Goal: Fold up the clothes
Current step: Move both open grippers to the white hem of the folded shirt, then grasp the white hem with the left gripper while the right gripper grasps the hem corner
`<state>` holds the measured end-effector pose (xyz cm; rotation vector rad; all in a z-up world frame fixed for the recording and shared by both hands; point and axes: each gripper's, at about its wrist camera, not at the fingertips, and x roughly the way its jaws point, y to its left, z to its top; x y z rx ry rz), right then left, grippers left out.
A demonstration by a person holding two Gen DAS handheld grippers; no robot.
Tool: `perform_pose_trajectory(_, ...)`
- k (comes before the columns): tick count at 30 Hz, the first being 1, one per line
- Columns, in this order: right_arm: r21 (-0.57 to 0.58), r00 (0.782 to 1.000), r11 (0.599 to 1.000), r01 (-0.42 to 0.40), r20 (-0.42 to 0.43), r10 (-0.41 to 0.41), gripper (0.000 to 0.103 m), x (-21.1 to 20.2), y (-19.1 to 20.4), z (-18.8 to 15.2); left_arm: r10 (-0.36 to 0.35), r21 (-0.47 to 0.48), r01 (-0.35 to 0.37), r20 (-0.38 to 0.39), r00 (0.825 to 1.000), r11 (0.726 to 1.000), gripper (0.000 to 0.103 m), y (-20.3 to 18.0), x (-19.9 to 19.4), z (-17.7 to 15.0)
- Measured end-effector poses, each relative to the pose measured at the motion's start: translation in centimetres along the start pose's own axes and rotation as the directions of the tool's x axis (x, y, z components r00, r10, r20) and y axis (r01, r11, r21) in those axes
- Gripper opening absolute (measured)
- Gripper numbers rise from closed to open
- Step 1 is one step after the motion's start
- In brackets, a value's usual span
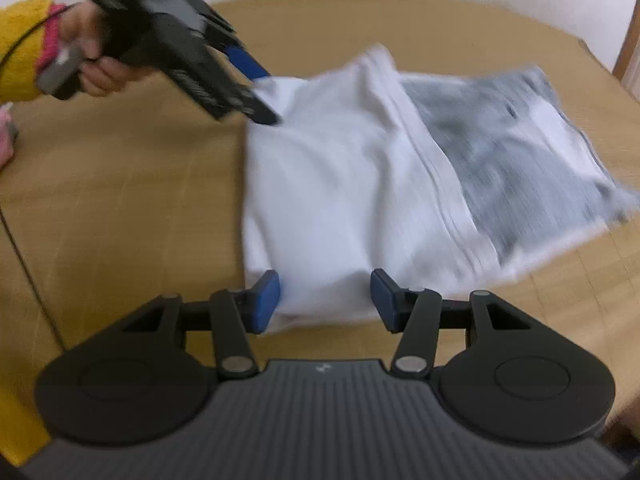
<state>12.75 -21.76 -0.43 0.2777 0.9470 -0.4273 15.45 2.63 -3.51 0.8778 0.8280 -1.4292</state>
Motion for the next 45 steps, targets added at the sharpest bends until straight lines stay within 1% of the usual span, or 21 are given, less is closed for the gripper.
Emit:
perform_pose_trajectory(3, 0.025, 0.999, 0.999, 0.047, -0.029, -0.046, 0.053, -2.3, -2.1, -2.1, -0.063, -0.035, 0.063, 0.005, 0.998, 0.997, 0.063, -2.3, -0.8, -1.2)
perform_pose_trajectory(6, 0.062, 0.993, 0.991, 0.121, 0.007, -0.122, 0.053, -4.4, -3.4, -3.7, -0.080, -0.053, 0.081, 0.018, 0.997, 0.995, 0.064, -2.8, -1.6, -1.9)
perform_pose_trajectory(7, 0.084, 0.990, 0.987, 0.138, 0.018, -0.140, 0.054, -5.1, -3.7, -4.2, -0.067, -0.059, 0.068, 0.024, 0.997, 0.996, 0.064, -2.5, -2.0, -2.2)
perform_pose_trajectory(11, 0.155, 0.994, 0.984, 0.086, 0.054, -0.096, 0.054, -6.3, -3.7, -6.5, 0.038, -0.122, -0.033, 0.041, 0.998, 0.992, 0.064, 0.7, -3.6, -4.2)
perform_pose_trajectory(13, 0.158, 0.991, 0.983, 0.094, 0.081, -0.107, 0.054, -5.8, -3.1, -7.1, 0.059, -0.138, -0.053, 0.035, 0.998, 0.989, 0.064, 1.6, -3.9, -4.7)
perform_pose_trajectory(17, 0.162, 0.982, 0.980, 0.112, 0.134, -0.134, 0.054, -4.8, -1.7, -8.4, 0.054, -0.092, -0.051, 0.034, 0.998, 0.994, 0.065, 1.9, -3.1, -4.5)
perform_pose_trajectory(18, 0.163, 0.979, 0.980, 0.117, 0.147, -0.141, 0.054, -4.5, -1.4, -8.7, 0.050, -0.069, -0.047, 0.041, 0.998, 0.996, 0.068, 1.6, -2.8, -4.3)
perform_pose_trajectory(21, 0.188, 0.969, 0.974, 0.125, 0.186, -0.161, 0.053, -4.2, -1.0, -9.1, 0.048, -0.029, -0.045, 0.097, 0.994, 0.999, 0.071, 0.6, -1.9, -3.7)
perform_pose_trajectory(23, 0.192, 0.963, 0.973, 0.131, 0.207, -0.171, 0.054, -3.8, -0.8, -9.1, 0.035, -0.042, -0.030, 0.115, 0.993, 0.999, 0.067, 0.6, -1.6, -3.4)
perform_pose_trajectory(26, 0.195, 0.957, 0.972, 0.135, 0.228, -0.178, 0.054, -3.4, -0.6, -9.2, 0.021, -0.050, -0.014, 0.129, 0.991, 0.999, 0.053, 0.5, -1.5, -3.3)
perform_pose_trajectory(27, 0.193, 0.956, 0.972, 0.131, 0.236, -0.176, 0.051, -3.3, -0.5, -9.3, 0.019, -0.052, -0.013, 0.131, 0.991, 0.999, 0.048, 0.5, -1.6, -3.4)
perform_pose_trajectory(28, 0.191, 0.954, 0.973, 0.128, 0.245, -0.173, 0.044, -3.3, -0.3, -9.4, 0.020, -0.062, -0.012, 0.130, 0.991, 0.998, 0.041, 0.3, -1.8, -3.4)
perform_pose_trajectory(29, 0.196, 0.954, 0.973, 0.124, 0.246, -0.171, 0.038, -3.3, -0.4, -9.4, 0.015, -0.068, -0.006, 0.129, 0.992, 0.998, 0.038, 0.2, -1.9, -3.4)
perform_pose_trajectory(30, 0.202, 0.954, 0.972, 0.120, 0.246, -0.169, 0.026, -3.4, -0.4, -9.3, -0.002, -0.069, 0.011, 0.124, 0.992, 0.998, 0.036, 0.1, -1.8, -3.2)
perform_pose_trajectory(32, 0.233, 0.955, 0.968, 0.096, 0.251, -0.155, 0.023, -4.1, -1.0, -9.3, -0.020, -0.076, 0.029, 0.119, 0.993, 0.997, 0.035, -0.2, -2.2, -3.2)
perform_pose_trajectory(34, 0.250, 0.955, 0.965, 0.080, 0.257, -0.146, 0.021, -4.8, -1.6, -9.4, 0.003, -0.070, 0.006, 0.121, 0.993, 0.998, 0.044, -0.8, -2.4, -3.2)
perform_pose_trajectory(36, 0.258, 0.955, 0.964, 0.070, 0.262, -0.139, 0.021, -5.5, -2.0, -9.6, 0.060, -0.055, -0.054, 0.119, 0.991, 0.997, 0.052, -1.3, -2.3, -3.1)
perform_pose_trajectory(38, 0.277, 0.955, 0.959, 0.056, 0.266, -0.132, 0.021, -5.9, -2.4, -9.6, 0.111, -0.008, -0.111, 0.119, 0.987, 0.994, 0.057, -2.1, -2.2, -3.4)
perform_pose_trajectory(40, 0.292, 0.955, 0.955, 0.044, 0.269, -0.126, 0.021, -6.2, -2.7, -9.6, 0.132, 0.006, -0.134, 0.131, 0.983, 0.991, 0.062, -2.4, -2.1, -3.8)
perform_pose_trajectory(42, 0.305, 0.954, 0.952, 0.027, 0.277, -0.116, 0.021, -6.2, -2.7, -9.3, 0.152, -0.015, -0.151, 0.134, 0.979, 0.988, 0.069, -2.1, -2.0, -3.8)
perform_pose_trajectory(45, 0.330, 0.950, 0.944, 0.001, 0.295, -0.104, 0.021, -6.6, -2.7, -8.7, 0.174, -0.104, -0.161, 0.133, 0.976, 0.981, 0.069, -0.7, -2.5, -3.9)
